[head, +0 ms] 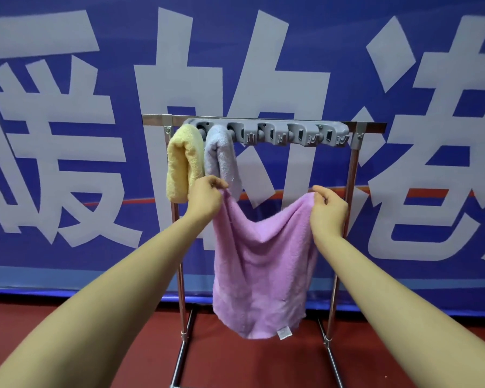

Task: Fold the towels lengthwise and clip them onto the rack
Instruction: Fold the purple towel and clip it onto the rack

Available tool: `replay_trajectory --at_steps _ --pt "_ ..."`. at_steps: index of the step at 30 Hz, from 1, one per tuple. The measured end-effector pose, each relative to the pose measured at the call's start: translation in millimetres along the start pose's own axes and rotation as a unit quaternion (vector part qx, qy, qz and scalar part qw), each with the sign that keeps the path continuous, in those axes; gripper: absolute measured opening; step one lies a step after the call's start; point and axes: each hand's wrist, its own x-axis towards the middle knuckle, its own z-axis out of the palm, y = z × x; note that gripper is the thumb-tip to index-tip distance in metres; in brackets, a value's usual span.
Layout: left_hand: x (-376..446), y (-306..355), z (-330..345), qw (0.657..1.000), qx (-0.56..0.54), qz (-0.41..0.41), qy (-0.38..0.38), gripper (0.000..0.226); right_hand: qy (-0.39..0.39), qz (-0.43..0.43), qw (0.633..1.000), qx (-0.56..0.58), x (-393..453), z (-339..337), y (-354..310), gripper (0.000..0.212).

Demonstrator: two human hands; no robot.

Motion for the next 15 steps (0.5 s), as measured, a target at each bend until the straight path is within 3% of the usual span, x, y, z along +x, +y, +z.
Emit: replay_trajectory --at_steps 10,15 --pt "8.3 -15.2 -25.4 0.99 0.035 -0.08 0.114 0.046 0.057 0.05 0.997 0.007 17.1 -10.0 1.9 0.045" --pt "4.8 -13.6 -21.4 0.985 0.097 -0.084 0.112 0.034 0.008 0.011 0.995 -0.098 17.7 -9.8 -4.6 0.044"
